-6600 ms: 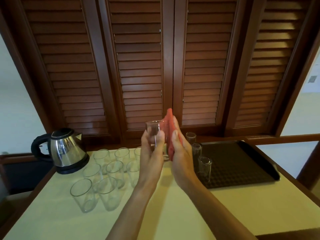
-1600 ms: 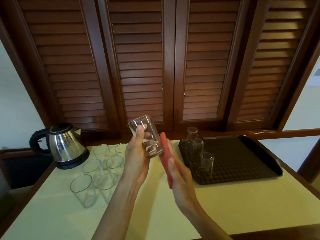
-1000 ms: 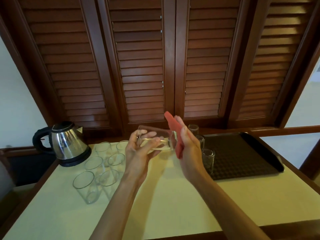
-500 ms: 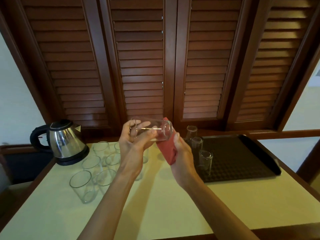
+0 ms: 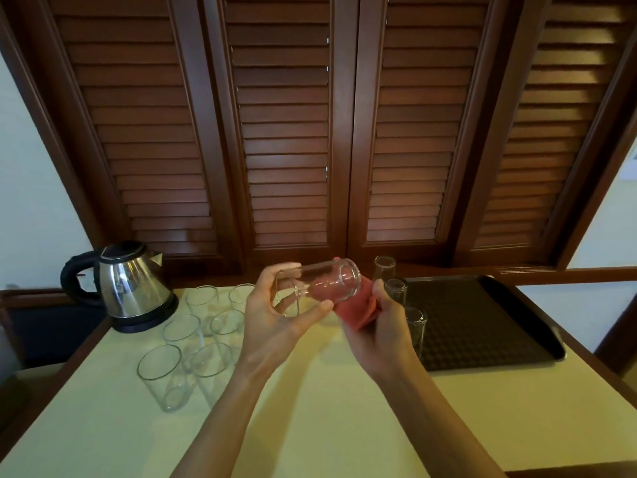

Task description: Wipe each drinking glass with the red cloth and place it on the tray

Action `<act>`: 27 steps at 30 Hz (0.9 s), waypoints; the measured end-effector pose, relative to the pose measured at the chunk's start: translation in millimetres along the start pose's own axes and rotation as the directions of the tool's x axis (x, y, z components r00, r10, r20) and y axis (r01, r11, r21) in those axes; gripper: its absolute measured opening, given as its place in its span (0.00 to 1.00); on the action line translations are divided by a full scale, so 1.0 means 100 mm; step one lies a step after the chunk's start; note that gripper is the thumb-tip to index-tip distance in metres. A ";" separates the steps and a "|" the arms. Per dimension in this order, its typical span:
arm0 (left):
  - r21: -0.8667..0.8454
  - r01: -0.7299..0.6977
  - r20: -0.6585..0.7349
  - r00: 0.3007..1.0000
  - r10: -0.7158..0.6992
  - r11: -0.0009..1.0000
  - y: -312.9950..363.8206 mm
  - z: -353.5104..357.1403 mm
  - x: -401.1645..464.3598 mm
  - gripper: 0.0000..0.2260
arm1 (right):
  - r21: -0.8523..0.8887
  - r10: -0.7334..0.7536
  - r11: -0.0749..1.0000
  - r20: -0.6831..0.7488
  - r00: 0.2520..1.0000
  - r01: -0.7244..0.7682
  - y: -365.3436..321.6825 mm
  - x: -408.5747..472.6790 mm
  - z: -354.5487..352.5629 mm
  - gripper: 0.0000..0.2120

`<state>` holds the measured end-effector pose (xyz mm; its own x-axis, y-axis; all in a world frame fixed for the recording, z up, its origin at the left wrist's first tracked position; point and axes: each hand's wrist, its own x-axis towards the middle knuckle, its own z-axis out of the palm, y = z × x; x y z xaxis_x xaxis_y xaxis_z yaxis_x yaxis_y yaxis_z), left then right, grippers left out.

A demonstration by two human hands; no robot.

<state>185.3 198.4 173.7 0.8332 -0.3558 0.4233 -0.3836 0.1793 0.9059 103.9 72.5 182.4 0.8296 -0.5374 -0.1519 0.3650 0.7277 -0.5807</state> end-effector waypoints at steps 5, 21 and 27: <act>0.079 0.082 -0.015 0.997 -0.081 0.994 -0.01 0.07 -0.13 0.26 | -0.316 -0.322 0.872 0.204 0.924 0.374 0.01 -0.16 0.08 0.21; -0.516 0.373 0.194 0.928 -0.319 0.771 0.14 0.05 -0.20 0.21 | -0.593 -0.183 -0.078 0.799 0.573 0.802 0.46 -0.33 -0.10 0.26; -0.521 0.371 0.228 0.928 -0.294 0.768 0.11 0.13 -0.33 0.20 | -0.677 -0.309 -0.020 0.704 0.639 0.736 0.21 -0.18 0.19 0.26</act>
<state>148.3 200.6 170.1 0.7952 -0.5923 0.1297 0.2223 0.4838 0.8465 104.4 105.5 187.8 0.7150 -0.2683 0.6456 0.3173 -0.6983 -0.6417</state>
